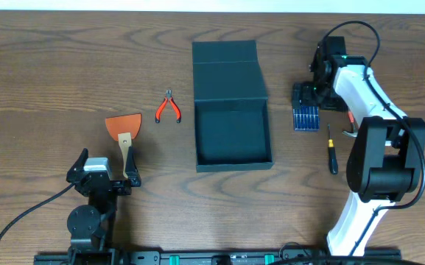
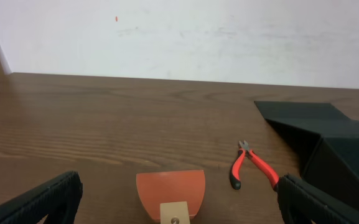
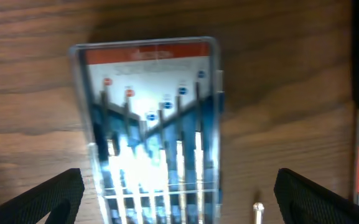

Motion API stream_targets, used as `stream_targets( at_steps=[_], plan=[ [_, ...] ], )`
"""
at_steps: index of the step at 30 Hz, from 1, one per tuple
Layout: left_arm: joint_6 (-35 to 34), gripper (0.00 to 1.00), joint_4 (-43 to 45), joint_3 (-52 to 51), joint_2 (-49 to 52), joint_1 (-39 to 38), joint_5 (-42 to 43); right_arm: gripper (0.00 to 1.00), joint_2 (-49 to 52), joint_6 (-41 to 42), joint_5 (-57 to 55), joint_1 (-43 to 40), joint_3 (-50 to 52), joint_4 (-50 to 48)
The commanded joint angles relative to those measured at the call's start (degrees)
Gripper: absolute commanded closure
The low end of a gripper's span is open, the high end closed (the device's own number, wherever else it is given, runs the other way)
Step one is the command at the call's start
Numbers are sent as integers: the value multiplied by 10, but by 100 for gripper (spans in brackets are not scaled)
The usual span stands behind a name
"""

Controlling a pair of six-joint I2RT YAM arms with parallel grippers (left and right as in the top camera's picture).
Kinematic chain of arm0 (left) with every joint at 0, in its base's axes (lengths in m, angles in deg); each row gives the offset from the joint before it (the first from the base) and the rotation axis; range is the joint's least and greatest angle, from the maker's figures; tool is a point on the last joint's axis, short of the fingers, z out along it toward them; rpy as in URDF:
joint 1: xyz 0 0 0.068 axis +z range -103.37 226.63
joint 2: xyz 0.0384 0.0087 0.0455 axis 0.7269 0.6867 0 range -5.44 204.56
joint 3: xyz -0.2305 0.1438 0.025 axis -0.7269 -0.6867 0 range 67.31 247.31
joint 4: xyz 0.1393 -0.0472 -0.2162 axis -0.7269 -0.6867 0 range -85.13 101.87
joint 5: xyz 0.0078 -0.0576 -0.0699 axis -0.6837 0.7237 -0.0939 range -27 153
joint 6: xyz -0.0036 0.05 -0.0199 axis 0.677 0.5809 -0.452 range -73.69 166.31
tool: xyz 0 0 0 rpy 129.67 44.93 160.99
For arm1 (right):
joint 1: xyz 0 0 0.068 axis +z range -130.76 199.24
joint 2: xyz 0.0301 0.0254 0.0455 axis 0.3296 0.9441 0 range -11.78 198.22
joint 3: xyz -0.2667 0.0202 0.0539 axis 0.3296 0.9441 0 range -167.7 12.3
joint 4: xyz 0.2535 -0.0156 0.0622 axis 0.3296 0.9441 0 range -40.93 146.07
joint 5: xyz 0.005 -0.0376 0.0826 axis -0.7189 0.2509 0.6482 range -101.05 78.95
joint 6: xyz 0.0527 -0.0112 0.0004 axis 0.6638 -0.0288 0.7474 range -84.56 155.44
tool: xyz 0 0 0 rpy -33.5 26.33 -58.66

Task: Pack container
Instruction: 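Move the right gripper over the blue screwdriver set case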

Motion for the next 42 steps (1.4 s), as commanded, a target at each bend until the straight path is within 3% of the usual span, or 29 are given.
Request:
stream_targets(
  at_steps=[1, 42],
  plan=[
    [8, 1, -21, -10, 0, 2, -3, 1, 1, 21, -20, 17, -10, -6],
    [8, 1, -21, -10, 0, 2, -3, 1, 86, 61, -32, 23, -10, -34]
  ],
)
